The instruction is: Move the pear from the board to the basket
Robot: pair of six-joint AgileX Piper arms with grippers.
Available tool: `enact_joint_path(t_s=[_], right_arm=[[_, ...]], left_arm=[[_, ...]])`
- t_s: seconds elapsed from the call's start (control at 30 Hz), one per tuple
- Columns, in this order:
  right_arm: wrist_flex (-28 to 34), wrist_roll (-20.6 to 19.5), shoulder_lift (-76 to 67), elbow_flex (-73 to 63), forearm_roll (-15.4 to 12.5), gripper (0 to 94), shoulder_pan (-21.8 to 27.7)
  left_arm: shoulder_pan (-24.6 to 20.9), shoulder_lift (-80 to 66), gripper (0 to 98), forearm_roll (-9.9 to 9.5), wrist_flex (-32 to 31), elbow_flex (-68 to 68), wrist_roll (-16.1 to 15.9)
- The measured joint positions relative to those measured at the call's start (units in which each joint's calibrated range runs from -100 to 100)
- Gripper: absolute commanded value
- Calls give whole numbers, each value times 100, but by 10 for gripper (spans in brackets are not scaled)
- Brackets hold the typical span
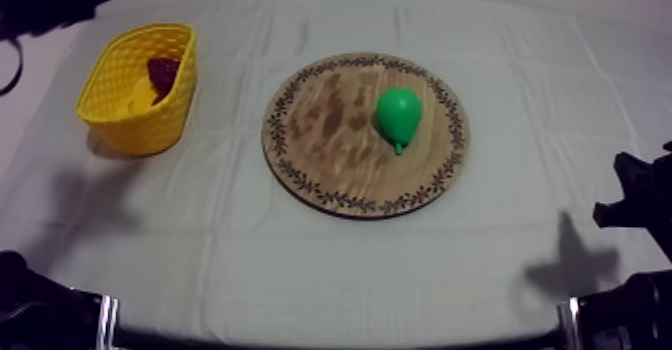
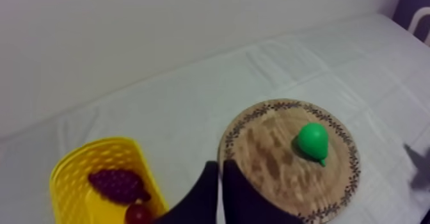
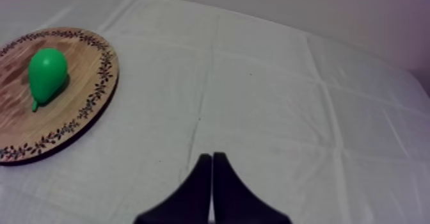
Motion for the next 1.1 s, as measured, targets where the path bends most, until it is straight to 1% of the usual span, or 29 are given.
enact_joint_path(t_s=[0.07, 0.17, 0.3, 0.47, 0.6, 0.73, 0.8, 0.97, 1.1], right_arm=[[0, 0, 0, 0, 0, 5, 0], [0, 0, 0, 0, 0, 5, 0], [0, 0, 0, 0, 0, 5, 0], [7, 0, 0, 0, 0, 5, 0], [7, 0, 0, 0, 0, 5, 0], [7, 0, 0, 0, 0, 5, 3], [7, 0, 0, 0, 0, 5, 3], [0, 0, 0, 0, 0, 5, 3], [0, 0, 0, 0, 0, 5, 3]], left_arm=[[116, 378, 0, 0, 75, -357, 3], [292, 962, 0, -55, 285, -926, 91], [546, 1760, 0, -153, 636, -1568, 299], [799, 2568, 0, -187, 969, -2197, 561], [975, 3181, 0, -239, 1151, -2655, 841], [1154, 3782, 0, -454, 1203, -2970, 1241], [1230, 4045, 0, -493, 1202, -3096, 1438], [1343, 4783, 0, -428, 1380, -3597, 1873], [1387, 5401, 0, -331, 1582, -4141, 2083]])
